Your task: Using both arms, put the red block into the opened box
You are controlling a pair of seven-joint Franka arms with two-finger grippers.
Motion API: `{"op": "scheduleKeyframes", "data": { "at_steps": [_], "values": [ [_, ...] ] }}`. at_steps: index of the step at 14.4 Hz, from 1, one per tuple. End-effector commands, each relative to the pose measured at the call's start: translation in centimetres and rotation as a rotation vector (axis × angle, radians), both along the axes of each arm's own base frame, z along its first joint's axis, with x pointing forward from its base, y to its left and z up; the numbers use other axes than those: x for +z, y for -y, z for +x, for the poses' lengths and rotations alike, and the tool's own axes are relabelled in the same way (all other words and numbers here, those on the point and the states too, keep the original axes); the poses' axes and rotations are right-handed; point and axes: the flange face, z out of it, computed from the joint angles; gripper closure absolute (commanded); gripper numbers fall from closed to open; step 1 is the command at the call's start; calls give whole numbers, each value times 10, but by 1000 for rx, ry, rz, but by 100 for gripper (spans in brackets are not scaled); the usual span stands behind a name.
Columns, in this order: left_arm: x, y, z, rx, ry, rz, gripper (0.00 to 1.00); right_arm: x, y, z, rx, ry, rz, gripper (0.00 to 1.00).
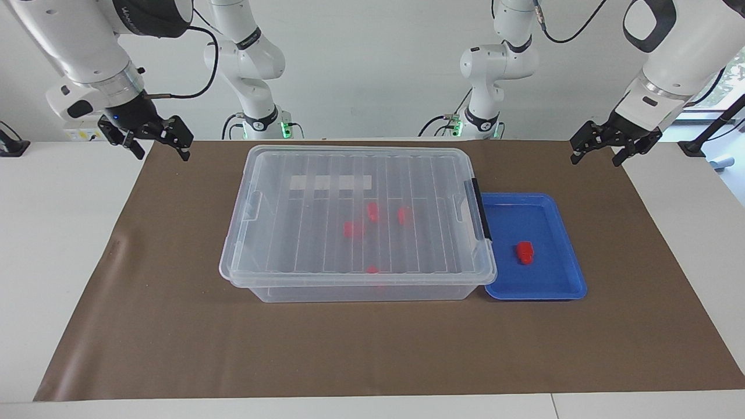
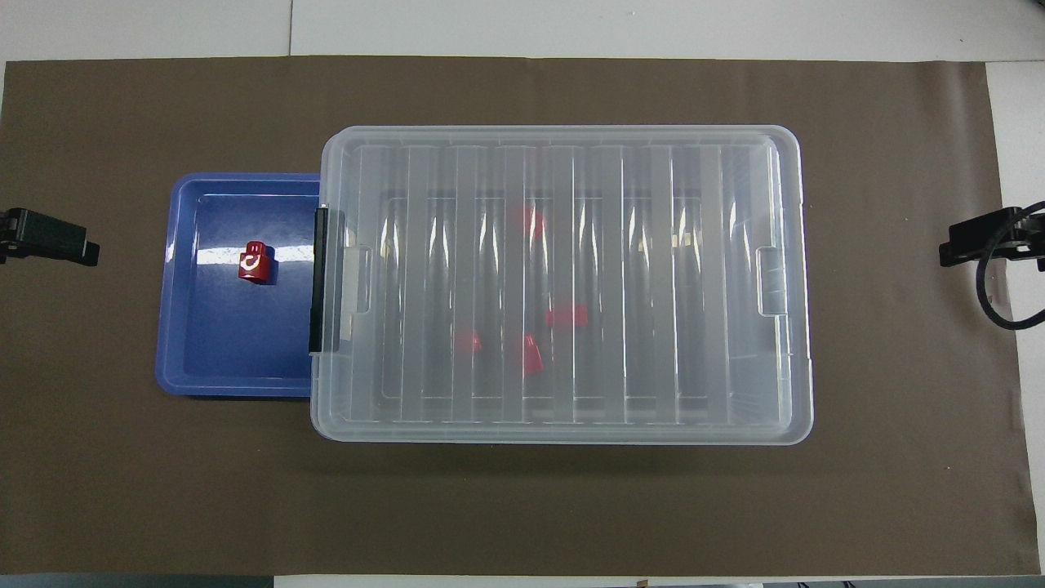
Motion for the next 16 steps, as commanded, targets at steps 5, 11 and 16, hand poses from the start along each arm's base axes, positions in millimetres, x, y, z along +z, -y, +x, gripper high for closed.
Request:
{"op": "scheduleKeyframes", "data": {
  "at_steps": [5, 11, 16],
  "values": [
    [1, 1, -8, -12, -6, -18, 0, -2, -3, 0, 7, 18, 3, 0],
    [1, 1, -8, -12, -6, -18, 0, -33, -21, 1, 0, 61, -1, 0],
    [1, 1, -8, -13, -6, -18, 0, -92, -56, 19, -30, 96, 5, 0]
  ]
}}
